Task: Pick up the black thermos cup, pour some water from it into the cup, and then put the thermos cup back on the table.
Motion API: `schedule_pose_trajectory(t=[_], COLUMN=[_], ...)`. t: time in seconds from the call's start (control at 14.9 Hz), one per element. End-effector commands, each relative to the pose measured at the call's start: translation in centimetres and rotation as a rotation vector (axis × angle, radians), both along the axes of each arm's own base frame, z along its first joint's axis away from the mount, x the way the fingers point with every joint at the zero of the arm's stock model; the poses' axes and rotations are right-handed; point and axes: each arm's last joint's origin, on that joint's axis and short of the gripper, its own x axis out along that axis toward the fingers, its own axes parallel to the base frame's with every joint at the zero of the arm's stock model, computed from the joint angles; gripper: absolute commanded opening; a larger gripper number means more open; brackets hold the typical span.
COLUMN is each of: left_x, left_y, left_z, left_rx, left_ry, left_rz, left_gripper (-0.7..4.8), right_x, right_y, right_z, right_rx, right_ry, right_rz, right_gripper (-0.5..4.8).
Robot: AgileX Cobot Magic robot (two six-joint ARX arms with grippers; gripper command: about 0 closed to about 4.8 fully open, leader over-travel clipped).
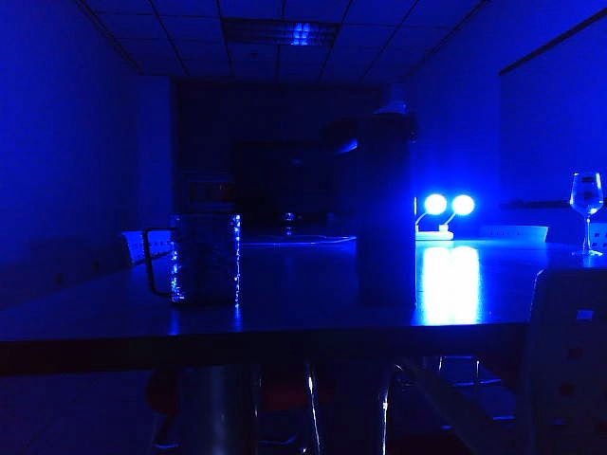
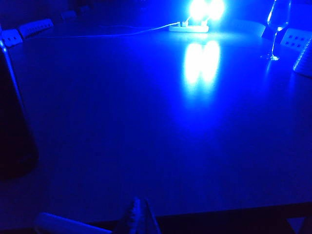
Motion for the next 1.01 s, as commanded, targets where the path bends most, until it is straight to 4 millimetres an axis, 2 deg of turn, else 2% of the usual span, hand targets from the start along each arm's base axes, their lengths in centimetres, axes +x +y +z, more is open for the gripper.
schedule_pose_trajectory(t=[0.07, 0.34, 0.47, 0.67, 0.87, 1.01], left_x=[0.0, 0.0, -0.1, -0.6, -0.7, 0.1], left_y=[0.0, 0.0, 0.0, 0.2, 0.2, 0.2], left_z=[0.2, 0.2, 0.8, 2.9, 4.6, 6.7], left_rx=[0.007, -0.056, -0.126, -0.13, -0.128, -0.126], left_ry=[-0.015, -0.016, -0.039, -0.104, -0.078, -0.039], left_rz=[0.0, 0.005, 0.011, 0.073, 0.075, 0.078], left_gripper=[-0.06, -0.06, -0.06, -0.06, -0.06, -0.06], right_x=[-0.1, -0.1, -0.6, -0.8, 1.1, 3.3], right_y=[0.0, 0.0, 0.0, 0.0, 0.3, 0.7], right_z=[0.5, 0.7, 2.7, 6.0, 8.4, 10.1], right_rx=[0.007, 0.007, 0.011, 0.014, 0.03, 0.028], right_ry=[-0.027, -0.034, -0.09, -0.094, -0.054, -0.062], right_rz=[0.002, 0.001, 0.001, 0.006, 0.095, 0.226], right_gripper=[-0.05, -0.05, -0.05, -0.05, -0.05, -0.05])
